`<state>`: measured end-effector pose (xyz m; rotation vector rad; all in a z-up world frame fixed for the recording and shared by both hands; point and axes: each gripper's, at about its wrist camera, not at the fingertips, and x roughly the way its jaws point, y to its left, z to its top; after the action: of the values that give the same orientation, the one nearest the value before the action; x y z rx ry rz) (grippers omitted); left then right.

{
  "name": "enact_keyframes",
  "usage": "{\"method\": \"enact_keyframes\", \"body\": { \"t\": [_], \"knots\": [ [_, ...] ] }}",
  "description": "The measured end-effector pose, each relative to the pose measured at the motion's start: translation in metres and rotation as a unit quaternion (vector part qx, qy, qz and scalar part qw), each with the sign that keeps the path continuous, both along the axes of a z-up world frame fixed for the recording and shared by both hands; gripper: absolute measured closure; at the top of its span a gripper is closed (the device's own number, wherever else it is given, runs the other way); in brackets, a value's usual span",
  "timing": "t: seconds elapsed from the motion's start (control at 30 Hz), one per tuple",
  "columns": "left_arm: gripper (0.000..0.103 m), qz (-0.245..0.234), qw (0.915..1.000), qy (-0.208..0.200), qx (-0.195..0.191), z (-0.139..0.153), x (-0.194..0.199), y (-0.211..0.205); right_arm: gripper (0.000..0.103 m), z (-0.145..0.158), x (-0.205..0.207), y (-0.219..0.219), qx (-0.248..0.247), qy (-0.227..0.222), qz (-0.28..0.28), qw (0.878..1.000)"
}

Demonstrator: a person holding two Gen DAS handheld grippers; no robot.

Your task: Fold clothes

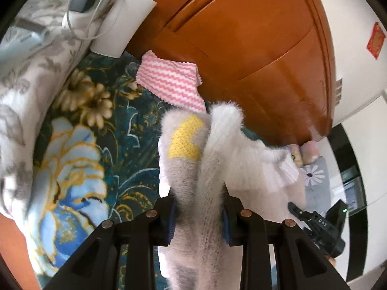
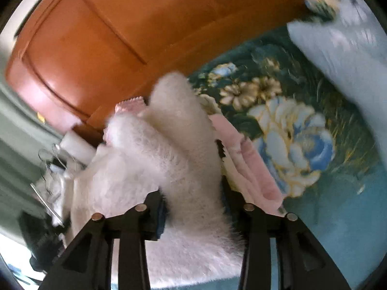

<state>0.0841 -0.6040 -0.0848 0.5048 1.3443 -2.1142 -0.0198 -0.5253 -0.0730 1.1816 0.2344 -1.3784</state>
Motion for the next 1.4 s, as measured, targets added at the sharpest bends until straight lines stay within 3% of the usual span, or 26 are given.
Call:
{"method": "enact_keyframes", "body": {
  "t": [0.07,0.2,0.3,0.37,0.43,0.53,0.6,0.67,0.73,0.83,0.93,1.03,1.2,1.4],
  "knots": [
    [0.070,-0.008,0.9998,-0.009,-0.013,0.003,-0.005,-0.001,0.059,-0.009,-0.009,0.004,-0.011,-0.027,-0.006,1.000],
    [0.066,-0.034,0.9987,-0.021,-0.031,0.028,-0.007,-0.004,0.055,0.009,-0.006,0.009,-0.009,-0.010,0.006,1.000],
    [0.065,-0.058,0.9958,-0.047,-0.053,0.048,-0.009,0.000,0.052,0.044,0.001,0.023,-0.026,0.067,0.003,0.997],
    [0.064,-0.066,0.9922,-0.074,-0.076,0.057,-0.016,0.006,0.052,0.070,0.018,0.029,-0.039,0.173,-0.002,0.984],
    [0.063,-0.068,0.9900,-0.087,-0.088,0.058,-0.026,0.009,0.052,0.087,0.047,0.029,-0.064,0.235,0.030,0.969],
    [0.063,-0.068,0.9893,-0.098,-0.085,0.057,-0.035,0.004,0.052,0.090,0.090,0.015,-0.087,0.220,0.120,0.964],
    [0.060,-0.071,0.9917,-0.084,-0.066,0.056,-0.029,-0.004,0.052,0.083,0.105,0.001,-0.083,0.228,0.140,0.960],
    [0.060,-0.077,0.9942,-0.065,-0.040,0.054,-0.016,-0.012,0.052,0.070,0.105,-0.018,-0.057,0.257,0.111,0.958],
    [0.060,-0.079,0.9950,-0.050,-0.035,0.059,-0.002,-0.014,0.052,0.052,0.090,-0.031,-0.024,0.244,0.065,0.967],
    [0.060,-0.082,0.9925,-0.043,-0.080,0.084,0.005,-0.007,0.053,0.041,0.072,-0.035,-0.020,0.211,0.027,0.977],
    [0.058,-0.126,0.9843,-0.027,-0.121,0.101,-0.017,0.004,0.053,0.040,0.072,-0.037,-0.020,0.207,0.013,0.978],
    [0.057,-0.157,0.9735,-0.076,-0.147,0.089,-0.051,0.008,0.052,0.039,0.073,-0.042,-0.010,0.212,0.011,0.977],
    [0.057,-0.173,0.9674,-0.125,-0.136,0.052,-0.072,0.005,0.052,0.032,0.064,-0.045,0.008,0.210,0.016,0.978],
    [0.057,-0.179,0.9660,-0.134,-0.130,0.069,-0.074,0.004,0.051,0.023,0.059,-0.047,0.033,0.207,0.012,0.978]
  ]
}}
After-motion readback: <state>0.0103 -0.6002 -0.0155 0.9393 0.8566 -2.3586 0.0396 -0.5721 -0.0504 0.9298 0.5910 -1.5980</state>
